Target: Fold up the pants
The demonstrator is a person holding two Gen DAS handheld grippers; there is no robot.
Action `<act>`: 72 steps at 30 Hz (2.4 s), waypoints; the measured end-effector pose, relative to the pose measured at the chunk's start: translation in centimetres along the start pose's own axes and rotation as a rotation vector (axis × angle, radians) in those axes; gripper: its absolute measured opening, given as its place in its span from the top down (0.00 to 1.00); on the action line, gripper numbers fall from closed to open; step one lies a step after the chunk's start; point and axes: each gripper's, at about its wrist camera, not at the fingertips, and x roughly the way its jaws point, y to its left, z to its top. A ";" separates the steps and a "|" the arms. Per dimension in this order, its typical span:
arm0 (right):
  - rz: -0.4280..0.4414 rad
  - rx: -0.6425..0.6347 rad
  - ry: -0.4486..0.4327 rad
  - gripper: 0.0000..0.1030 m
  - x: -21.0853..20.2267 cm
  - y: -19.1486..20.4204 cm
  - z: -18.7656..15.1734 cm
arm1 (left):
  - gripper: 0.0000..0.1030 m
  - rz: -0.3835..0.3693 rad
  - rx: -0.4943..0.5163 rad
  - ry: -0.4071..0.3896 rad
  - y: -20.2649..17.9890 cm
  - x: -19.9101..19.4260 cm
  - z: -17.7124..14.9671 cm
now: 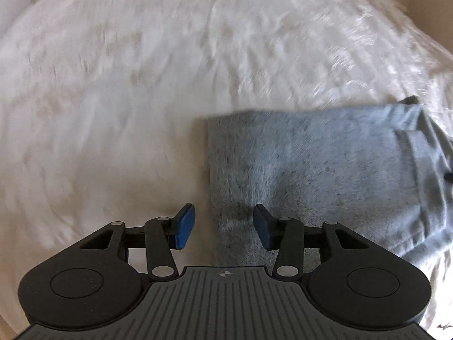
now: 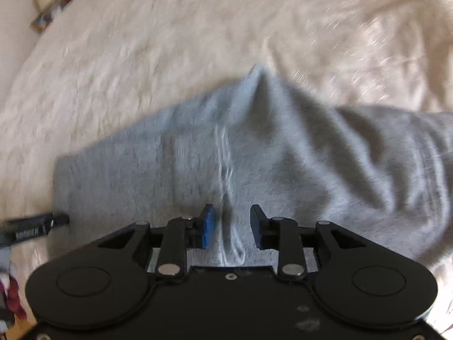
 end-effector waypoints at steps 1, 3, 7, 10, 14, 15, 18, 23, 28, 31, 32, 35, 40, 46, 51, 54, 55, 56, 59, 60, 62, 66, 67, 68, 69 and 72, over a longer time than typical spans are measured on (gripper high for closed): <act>-0.009 0.004 -0.035 0.70 -0.3 0.1 0.5 | 0.57 -0.016 0.014 -0.012 0.0 -0.4 -0.1; -0.027 0.009 -0.062 0.73 0.1 0.3 1.7 | 0.57 -0.052 0.035 -0.004 -0.1 -0.9 -0.7; -0.074 -0.005 -0.064 0.80 4.5 1.2 5.3 | 0.57 -0.092 0.055 -0.004 0.3 -2.7 -2.3; -0.113 -0.006 -0.017 0.83 9.4 2.0 8.2 | 0.57 -0.106 0.069 -0.003 1.1 -3.9 -3.6; -0.144 -0.058 -0.009 0.82 12.7 3.3 11.4 | 0.57 -0.115 0.045 0.010 2.5 -5.0 -4.4; -0.149 -0.074 -0.023 0.82 12.4 3.7 11.9 | 0.57 -0.120 0.033 0.008 2.8 -5.1 -4.5; -0.148 -0.086 -0.099 0.82 9.6 4.1 12.2 | 0.57 -0.142 0.027 -0.006 3.0 -5.3 -4.0; -0.148 0.005 -0.155 0.79 3.9 1.4 6.8 | 0.56 -0.192 0.086 -0.049 1.0 -5.1 -1.9; -0.203 0.147 -0.019 0.76 2.4 -3.9 -2.1 | 0.56 -0.226 0.144 -0.096 -3.2 -5.1 0.5; -0.153 0.169 0.041 0.77 1.9 -6.3 -6.0 | 0.56 -0.244 0.165 -0.103 -6.6 -4.5 1.6; -0.122 0.182 0.040 0.77 1.2 -6.9 -6.5 | 0.56 -0.246 0.170 -0.100 -7.9 -4.2 1.9; -0.052 0.238 -0.007 0.59 -1.2 -9.4 -6.7 | 0.56 -0.267 0.147 -0.084 -11.6 -3.0 3.1; -0.070 0.286 -0.058 0.26 -3.1 -15.0 -5.1 | 0.56 -0.227 0.123 -0.051 -16.9 0.3 4.0; -0.068 0.358 -0.041 0.23 -3.4 -22.0 -4.8 | 0.54 -0.093 0.150 0.052 -19.5 5.8 3.5; 0.019 0.458 -0.075 0.13 -2.7 -26.7 -4.5 | 0.53 -0.070 0.116 0.070 -19.4 6.3 3.9; 0.076 0.508 -0.085 0.12 -1.4 -28.3 -3.7 | 0.52 -0.057 0.121 0.074 -19.4 6.5 3.7; 0.091 0.521 -0.085 0.12 -0.6 -28.8 -3.4 | 0.52 -0.055 0.120 0.076 -19.5 6.4 3.7; 0.100 0.528 -0.085 0.09 -0.1 -29.0 -3.1 | 0.52 -0.052 0.120 0.079 -19.6 6.4 3.8; 0.136 0.557 -0.114 0.00 0.7 -29.4 -2.6 | 0.52 -0.046 0.125 0.088 -20.3 6.6 4.1; 0.148 0.560 -0.127 0.00 0.9 -29.4 -2.4 | 0.52 -0.044 0.125 0.091 -20.3 6.6 4.1; 0.176 0.563 -0.138 0.02 1.2 -29.6 -1.7 | 0.52 -0.038 0.125 0.094 -20.3 6.7 4.2; 0.235 0.507 -0.108 0.71 1.4 -28.9 0.1 | 0.51 -0.028 0.125 0.091 -20.3 6.8 4.1; 0.237 0.480 -0.105 0.71 1.1 -28.6 0.6 | 0.51 -0.027 0.127 0.093 -20.3 6.6 4.1; 0.227 0.442 -0.107 0.72 0.7 -28.2 1.1 | 0.51 -0.026 0.128 0.093 -20.4 6.3 4.3; 0.217 0.411 -0.108 0.72 0.3 -27.8 1.7 | 0.51 -0.025 0.131 0.085 -20.5 5.9 4.3; 0.228 0.376 -0.126 0.73 -1.5 -27.1 2.6 | 0.51 -0.025 0.166 0.032 -21.0 4.3 4.3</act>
